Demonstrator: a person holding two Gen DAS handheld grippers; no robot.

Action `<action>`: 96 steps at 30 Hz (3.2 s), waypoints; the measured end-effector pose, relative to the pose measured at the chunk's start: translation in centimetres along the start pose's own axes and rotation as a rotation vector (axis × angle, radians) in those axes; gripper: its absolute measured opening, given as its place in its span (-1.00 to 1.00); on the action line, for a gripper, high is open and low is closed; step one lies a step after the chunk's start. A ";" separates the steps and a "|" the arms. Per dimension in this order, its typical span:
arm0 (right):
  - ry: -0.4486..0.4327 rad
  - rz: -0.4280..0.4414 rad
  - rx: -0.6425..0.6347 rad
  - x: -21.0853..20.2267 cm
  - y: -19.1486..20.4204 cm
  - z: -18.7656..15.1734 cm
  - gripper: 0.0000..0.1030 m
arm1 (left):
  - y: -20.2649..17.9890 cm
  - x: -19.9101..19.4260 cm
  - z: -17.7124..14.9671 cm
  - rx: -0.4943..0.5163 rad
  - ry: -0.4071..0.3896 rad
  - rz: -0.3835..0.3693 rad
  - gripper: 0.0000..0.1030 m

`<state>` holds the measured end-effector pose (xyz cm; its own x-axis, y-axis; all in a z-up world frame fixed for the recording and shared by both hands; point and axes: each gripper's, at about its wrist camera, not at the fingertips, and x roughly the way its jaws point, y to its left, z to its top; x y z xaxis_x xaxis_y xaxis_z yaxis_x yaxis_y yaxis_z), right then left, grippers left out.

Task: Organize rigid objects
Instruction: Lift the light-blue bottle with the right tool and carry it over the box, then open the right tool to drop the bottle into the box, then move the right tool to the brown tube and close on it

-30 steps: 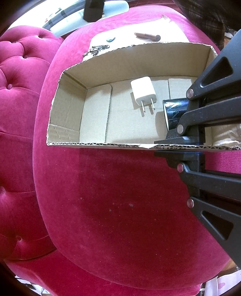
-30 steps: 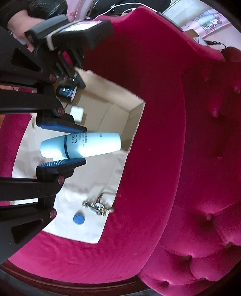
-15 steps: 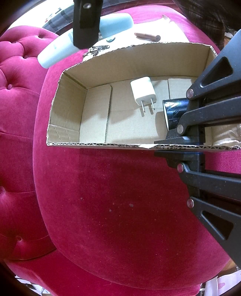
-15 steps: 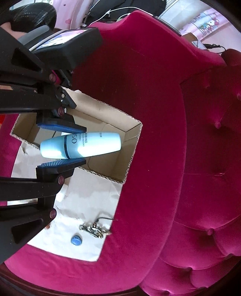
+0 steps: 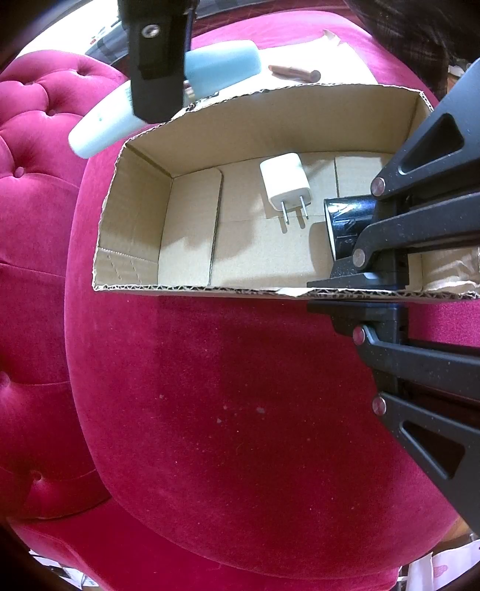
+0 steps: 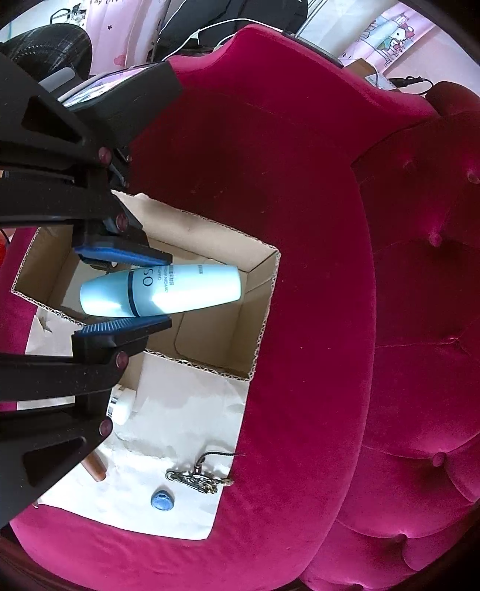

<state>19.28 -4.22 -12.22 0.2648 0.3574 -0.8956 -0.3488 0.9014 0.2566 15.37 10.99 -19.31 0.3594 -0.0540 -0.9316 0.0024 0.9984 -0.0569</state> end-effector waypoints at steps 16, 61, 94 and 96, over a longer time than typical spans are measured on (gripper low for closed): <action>-0.059 -0.041 0.034 -1.4 -0.3 0.7 0.97 | -0.2 -0.1 0.1 -0.001 0.001 0.003 -0.94; 0.038 -0.313 0.250 -1.9 -13.8 -6.0 0.99 | 0.3 0.0 -0.1 -0.012 -0.005 -0.007 -0.94; 0.218 -0.281 0.413 5.0 -16.8 -8.1 -0.02 | 0.2 -0.2 0.0 -0.005 -0.008 -0.002 -0.94; 0.230 -0.264 0.414 5.4 -16.5 -8.0 -0.27 | 0.1 -0.2 -0.1 -0.006 -0.008 -0.003 -0.94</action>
<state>19.25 -19.16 -24.20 0.0760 0.0850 -0.9935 0.0989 0.9908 0.0923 15.19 11.13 -19.12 0.3667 -0.0564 -0.9286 -0.0020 0.9981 -0.0614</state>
